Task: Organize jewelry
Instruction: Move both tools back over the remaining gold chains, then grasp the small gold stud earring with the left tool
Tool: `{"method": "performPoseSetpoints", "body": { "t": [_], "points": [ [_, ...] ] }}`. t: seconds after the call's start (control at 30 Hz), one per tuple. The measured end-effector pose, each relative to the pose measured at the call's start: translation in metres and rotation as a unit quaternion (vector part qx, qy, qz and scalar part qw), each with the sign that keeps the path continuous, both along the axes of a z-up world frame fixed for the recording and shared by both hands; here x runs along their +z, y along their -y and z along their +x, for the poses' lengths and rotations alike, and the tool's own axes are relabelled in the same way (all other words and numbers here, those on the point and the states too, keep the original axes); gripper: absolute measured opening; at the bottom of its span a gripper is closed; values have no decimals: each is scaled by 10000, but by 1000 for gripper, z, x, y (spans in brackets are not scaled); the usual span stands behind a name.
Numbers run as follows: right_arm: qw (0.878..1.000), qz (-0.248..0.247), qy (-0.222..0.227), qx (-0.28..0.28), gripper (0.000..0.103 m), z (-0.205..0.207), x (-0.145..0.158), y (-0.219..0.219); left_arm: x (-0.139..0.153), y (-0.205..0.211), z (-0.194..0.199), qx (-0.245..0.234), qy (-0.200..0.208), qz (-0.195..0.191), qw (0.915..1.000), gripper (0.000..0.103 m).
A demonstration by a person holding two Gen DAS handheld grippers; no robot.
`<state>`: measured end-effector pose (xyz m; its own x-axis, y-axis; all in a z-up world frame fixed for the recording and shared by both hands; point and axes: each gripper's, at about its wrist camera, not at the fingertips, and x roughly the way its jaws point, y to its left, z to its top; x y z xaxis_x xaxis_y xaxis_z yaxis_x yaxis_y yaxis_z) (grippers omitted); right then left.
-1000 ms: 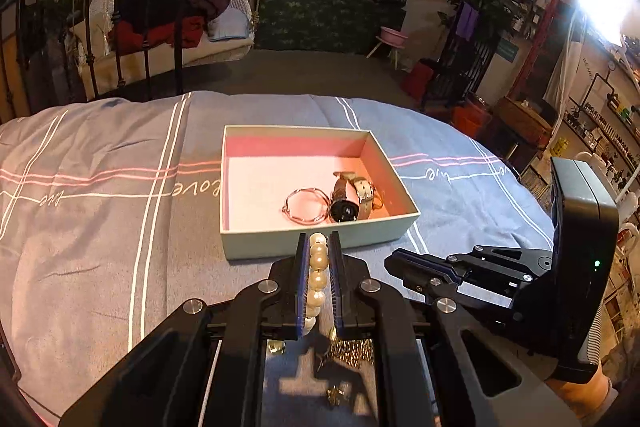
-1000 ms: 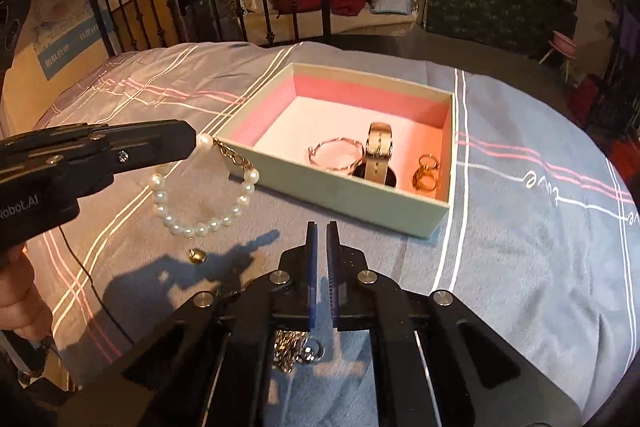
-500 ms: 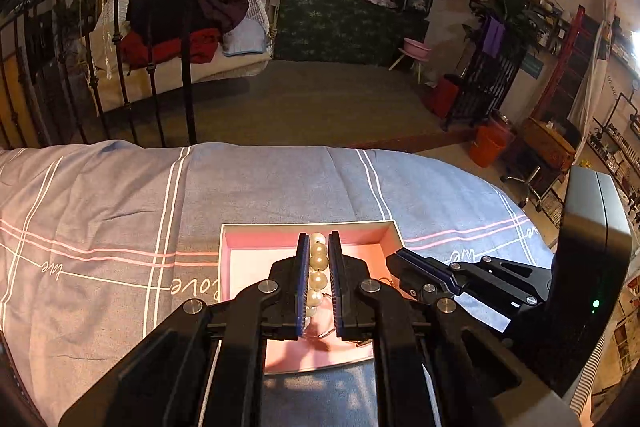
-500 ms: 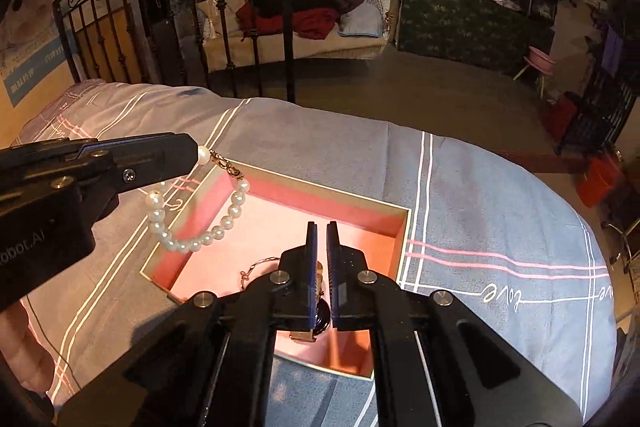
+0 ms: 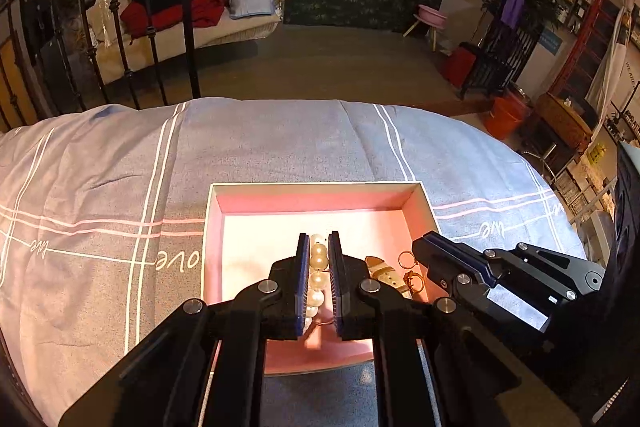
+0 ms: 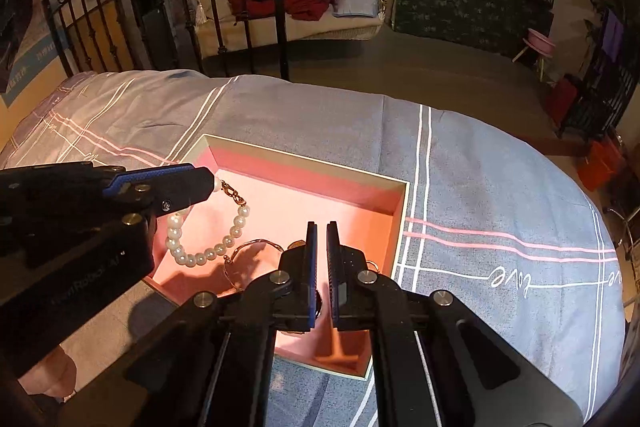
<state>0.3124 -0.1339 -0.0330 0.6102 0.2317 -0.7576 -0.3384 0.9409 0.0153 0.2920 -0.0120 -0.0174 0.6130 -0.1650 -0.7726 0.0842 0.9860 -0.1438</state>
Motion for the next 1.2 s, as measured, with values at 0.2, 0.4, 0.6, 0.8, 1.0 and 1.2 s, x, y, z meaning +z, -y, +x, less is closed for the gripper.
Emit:
{"method": "performPoseSetpoints", "body": {
  "t": [0.2,0.4,0.6,0.8,1.0,1.2],
  "points": [
    [10000,19,-7,18,5,0,-1,0,0,1,1,-10,-2,-14,10000,9],
    [10000,27,-2,32,5,-3,-3,0,1,-1,2,-19,25,-6,10000,9],
    [10000,14,-64,51,5,-6,-8,-1,1,-3,1,-49,-18,-12,10000,10],
    [9999,85,-123,51,60,-37,-18,3,3,-19,-29,8,152,-88,9998,55],
    [9979,493,-291,288,60,-115,-34,7,-29,-47,-92,190,-149,-245,9994,55],
    [9896,1015,-887,511,60,-202,-61,11,-78,-65,-148,250,-723,22,9971,55]
  ]
}}
